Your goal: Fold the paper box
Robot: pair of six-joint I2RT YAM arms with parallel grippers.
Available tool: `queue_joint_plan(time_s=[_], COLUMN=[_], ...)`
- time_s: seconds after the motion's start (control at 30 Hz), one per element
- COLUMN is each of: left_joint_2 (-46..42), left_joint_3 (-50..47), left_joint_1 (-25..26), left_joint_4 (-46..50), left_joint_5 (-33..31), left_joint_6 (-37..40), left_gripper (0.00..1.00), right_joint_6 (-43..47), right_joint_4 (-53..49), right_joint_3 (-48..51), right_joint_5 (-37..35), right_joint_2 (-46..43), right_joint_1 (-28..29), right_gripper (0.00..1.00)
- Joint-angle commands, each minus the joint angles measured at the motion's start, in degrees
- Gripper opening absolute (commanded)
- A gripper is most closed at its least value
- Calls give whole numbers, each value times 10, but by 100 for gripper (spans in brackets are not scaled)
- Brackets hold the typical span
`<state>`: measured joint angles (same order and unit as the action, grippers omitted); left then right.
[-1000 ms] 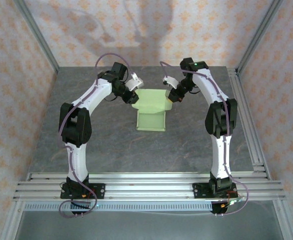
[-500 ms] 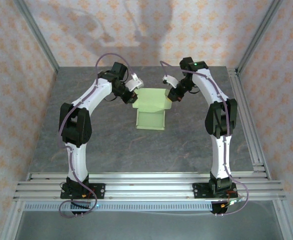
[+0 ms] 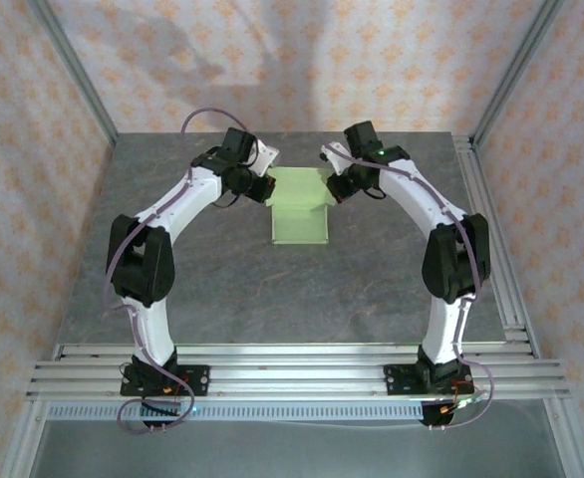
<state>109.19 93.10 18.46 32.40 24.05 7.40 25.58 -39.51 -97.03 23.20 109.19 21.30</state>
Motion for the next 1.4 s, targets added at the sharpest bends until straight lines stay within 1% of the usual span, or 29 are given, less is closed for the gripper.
queue_joint_plan(time_s=[0.0,0.27,0.4,0.53,0.63,0.7,0.8,1.0,1.27,1.37], left_joint_2=[-28,-15,-1,-1,-2,-1,-1,18,18,18], left_joint_3=[-20,-31,-29,-32,-47,-76,-96,-116,-150,-167], left_joint_1=[24,38,42,49,54,57,61,68,76,77], left_joint_4=[-76,-104,-115,-130,-155,-199,-231,-257,-301,-324], left_joint_5=[-48,-60,-60,-77,-89,-96,-112,-124,-141,-144], left_joint_6=[-76,-132,-158,-175,-180,-175,-174,-185,-212,-219], left_gripper=[0,0,0,0,0,0,0,0,0,0], right_joint_6=[-126,-233,-279,-316,-314,-318,-325,-325,-312,-294], right_joint_4=[107,225,300,379,437,485,539,608,679,708], right_joint_3=[36,137,187,236,270,297,325,364,404,418], right_joint_5=[-64,-117,-153,-188,-222,-232,-246,-282,-302,-316], right_joint_2=[-34,-80,-92,-98,-103,-105,-100,-92,-89,-84], right_joint_1=[18,27,38,51,63,68,75,94,114,125], right_gripper=[0,0,0,0,0,0,0,0,0,0])
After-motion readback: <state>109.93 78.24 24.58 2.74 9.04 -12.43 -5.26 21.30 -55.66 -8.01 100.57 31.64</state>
